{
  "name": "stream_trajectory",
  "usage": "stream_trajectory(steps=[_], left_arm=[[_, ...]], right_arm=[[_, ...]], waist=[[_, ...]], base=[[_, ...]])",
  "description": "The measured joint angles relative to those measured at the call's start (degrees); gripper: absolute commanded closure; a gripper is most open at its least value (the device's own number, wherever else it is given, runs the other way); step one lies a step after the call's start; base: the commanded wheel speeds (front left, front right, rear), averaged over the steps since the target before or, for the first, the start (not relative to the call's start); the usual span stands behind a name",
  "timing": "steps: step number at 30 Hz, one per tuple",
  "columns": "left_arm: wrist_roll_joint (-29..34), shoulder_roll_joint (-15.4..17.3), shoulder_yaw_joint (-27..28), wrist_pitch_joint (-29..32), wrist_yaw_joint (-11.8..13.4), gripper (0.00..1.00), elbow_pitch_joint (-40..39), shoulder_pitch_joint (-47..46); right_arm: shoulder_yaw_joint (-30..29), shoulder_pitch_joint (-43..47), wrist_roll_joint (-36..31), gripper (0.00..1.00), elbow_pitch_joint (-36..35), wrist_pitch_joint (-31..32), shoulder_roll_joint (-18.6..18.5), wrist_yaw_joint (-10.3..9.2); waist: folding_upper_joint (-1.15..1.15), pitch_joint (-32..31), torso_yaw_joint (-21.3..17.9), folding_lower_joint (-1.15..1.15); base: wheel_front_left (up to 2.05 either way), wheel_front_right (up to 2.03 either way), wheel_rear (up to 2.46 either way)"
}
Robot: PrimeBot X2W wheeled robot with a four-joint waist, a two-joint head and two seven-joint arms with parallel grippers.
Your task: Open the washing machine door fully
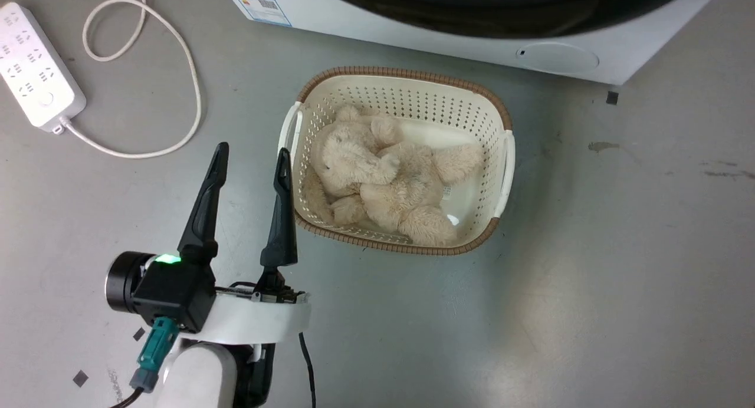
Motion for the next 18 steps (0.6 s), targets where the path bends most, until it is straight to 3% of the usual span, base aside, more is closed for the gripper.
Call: stream_trajectory(steps=[10, 18], left_arm=[[-0.56, 0.00, -0.21, -1.14, 0.25, 0.00, 0.63, 0.18], [-0.37, 0.00, 0.11, -1.15, -0.32, 0.00, 2.68, 3.19]], right_arm=[[-2.12, 7.09, 2.65, 1.00, -1.79, 10.62, 1.36, 0.00], [7.51, 18.08, 13.29, 1.00, 0.82, 13.10, 1.38, 0.01]], waist=[[0.00, -4.62, -0.28, 0.00], [0.00, -11.74, -1.56, -0.01]], base=[[0.00, 0.00, 0.00], [0.00, 0.00, 0.00]])
